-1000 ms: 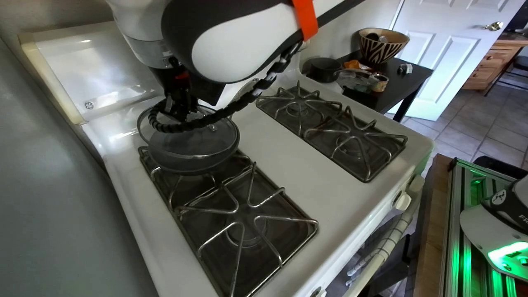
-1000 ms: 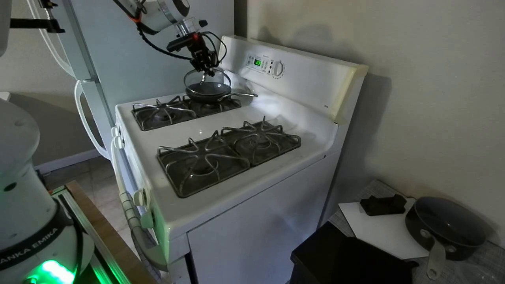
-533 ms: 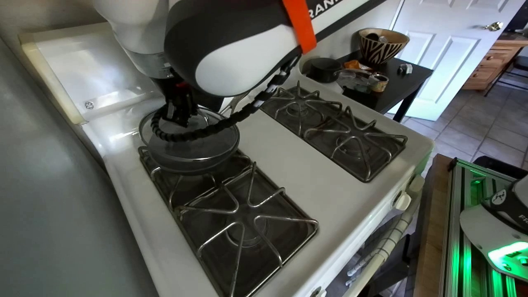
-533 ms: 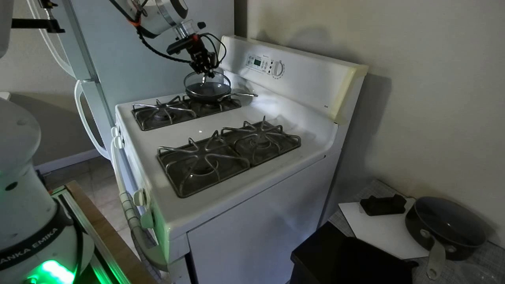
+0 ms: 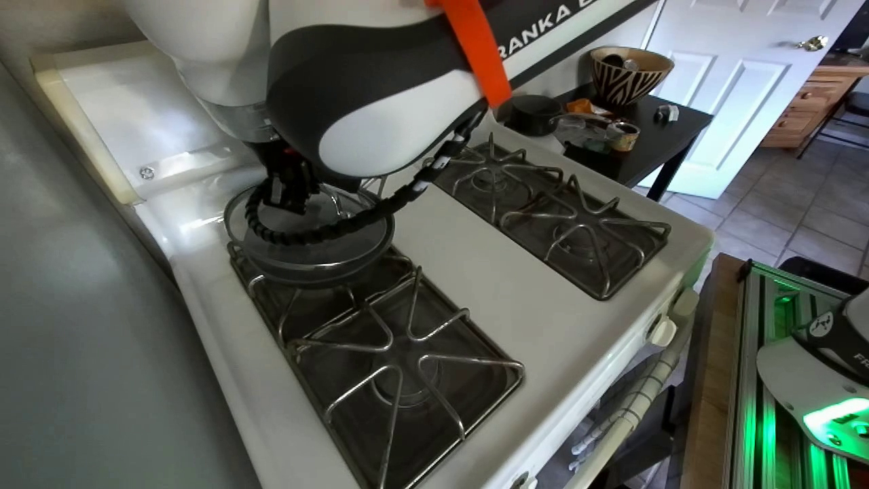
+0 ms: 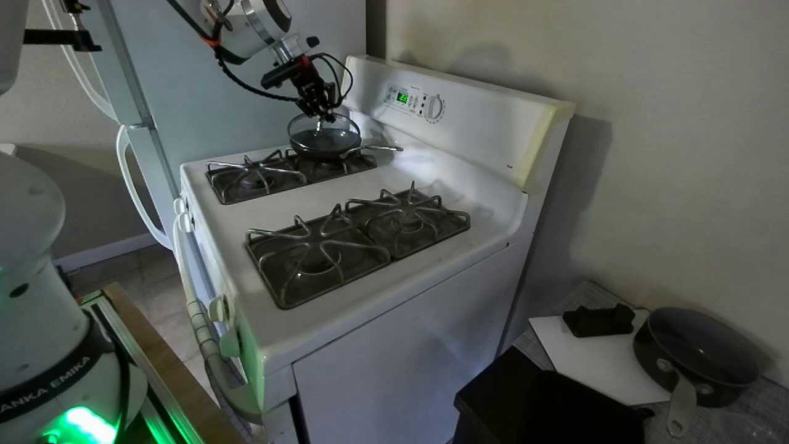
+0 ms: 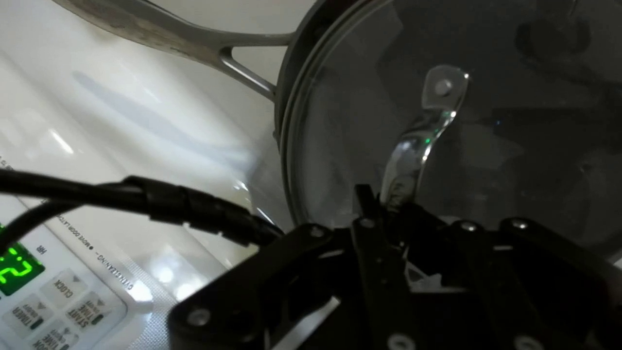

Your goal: Put the lid on the pan

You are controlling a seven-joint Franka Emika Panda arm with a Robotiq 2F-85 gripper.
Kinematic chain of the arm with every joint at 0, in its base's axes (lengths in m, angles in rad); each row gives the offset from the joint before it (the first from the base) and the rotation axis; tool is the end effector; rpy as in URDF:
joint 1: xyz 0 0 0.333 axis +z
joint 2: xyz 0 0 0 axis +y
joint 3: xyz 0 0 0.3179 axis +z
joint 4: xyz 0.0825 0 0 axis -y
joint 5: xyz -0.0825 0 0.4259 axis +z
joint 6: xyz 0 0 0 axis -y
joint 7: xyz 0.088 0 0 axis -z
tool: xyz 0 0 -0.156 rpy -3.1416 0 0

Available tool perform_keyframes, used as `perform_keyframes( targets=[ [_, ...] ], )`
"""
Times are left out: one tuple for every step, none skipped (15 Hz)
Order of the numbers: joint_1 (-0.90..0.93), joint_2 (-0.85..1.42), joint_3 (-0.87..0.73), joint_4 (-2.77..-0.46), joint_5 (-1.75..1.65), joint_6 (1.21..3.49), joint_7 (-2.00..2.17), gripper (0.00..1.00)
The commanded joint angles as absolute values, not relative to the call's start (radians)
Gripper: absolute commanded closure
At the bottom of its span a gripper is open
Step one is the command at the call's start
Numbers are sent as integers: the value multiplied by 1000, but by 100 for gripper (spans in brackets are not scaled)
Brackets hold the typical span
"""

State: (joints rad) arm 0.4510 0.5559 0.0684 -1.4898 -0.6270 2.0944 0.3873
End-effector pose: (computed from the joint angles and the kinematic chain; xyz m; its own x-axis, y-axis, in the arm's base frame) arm 0.6872 0.3237 0.3009 0.8803 0.4454 0.1635 0.3293 -0.8217 0.4652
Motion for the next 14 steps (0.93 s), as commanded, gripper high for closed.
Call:
perform_keyframes(
  targets=[
    [473,570,55,-1450,-673,2050,367,100],
    [473,571,56,-1450,-680,2047,366,100],
    [475,571,56,-1450,-688,2042,364,100],
    [474,572,57,-1450,-695,2040,363,100],
    [474,573,59,-1451,-699,2037,362,96],
    [474,574,60,-1451,-703,2038,361,74],
    [474,575,62,-1451,-704,2040,360,71],
    [475,575,62,-1452,-706,2041,360,70],
    [476,575,63,-1451,-706,2041,361,62],
    [477,576,63,-1449,-706,2041,360,55],
    [478,575,63,-1448,-706,2042,360,45],
    [477,576,64,-1444,-706,2043,359,38],
    [477,575,64,-1440,-707,2042,359,30],
    [476,575,64,-1438,-706,2043,358,21]
  ],
)
